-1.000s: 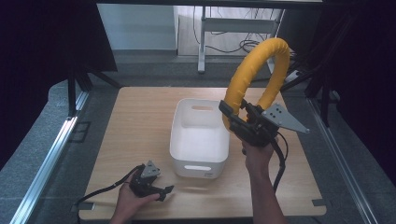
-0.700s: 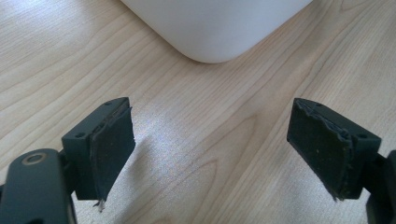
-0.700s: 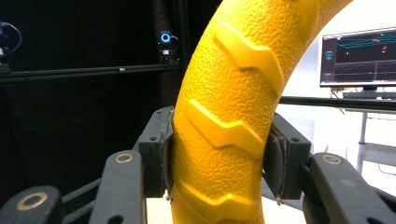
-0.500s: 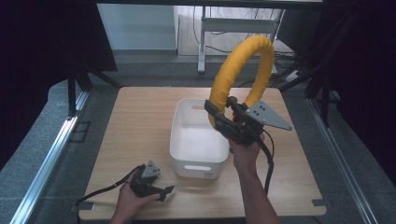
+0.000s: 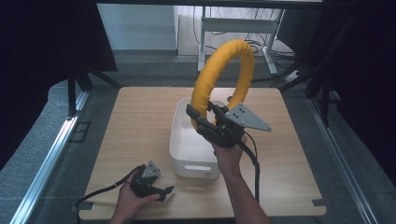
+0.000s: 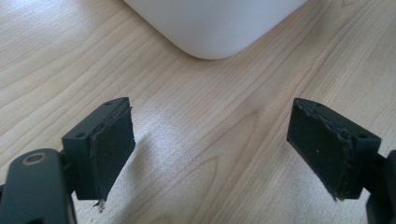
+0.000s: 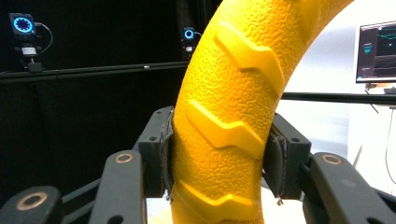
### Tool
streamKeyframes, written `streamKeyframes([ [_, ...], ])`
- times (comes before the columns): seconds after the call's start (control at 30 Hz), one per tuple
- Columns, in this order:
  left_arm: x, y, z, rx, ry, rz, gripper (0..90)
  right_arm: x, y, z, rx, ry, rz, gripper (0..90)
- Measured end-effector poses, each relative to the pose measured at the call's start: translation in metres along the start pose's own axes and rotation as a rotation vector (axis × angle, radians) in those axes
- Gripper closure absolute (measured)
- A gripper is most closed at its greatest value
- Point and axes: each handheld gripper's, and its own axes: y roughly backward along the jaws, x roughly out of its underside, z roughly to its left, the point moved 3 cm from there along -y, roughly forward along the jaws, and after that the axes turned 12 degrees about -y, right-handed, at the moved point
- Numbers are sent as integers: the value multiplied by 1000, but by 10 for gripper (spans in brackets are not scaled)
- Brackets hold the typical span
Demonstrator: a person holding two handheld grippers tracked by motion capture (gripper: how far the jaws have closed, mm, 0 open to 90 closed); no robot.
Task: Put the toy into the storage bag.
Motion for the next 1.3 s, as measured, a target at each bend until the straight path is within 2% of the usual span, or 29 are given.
streamKeyframes([
  [0.27,0,-1,0,4,-3,5,151,10,-5,12,-17,-1,3,498],
  [0.47,0,0,0,2,-3,3,151,17,-8,15,-25,-28,8,498],
  [0.97,0,-1,0,5,-5,5,151,35,-19,27,-35,-40,14,498],
  [1.3,1,-1,0,7,-6,5,151,46,-22,29,-27,-59,2,497],
])
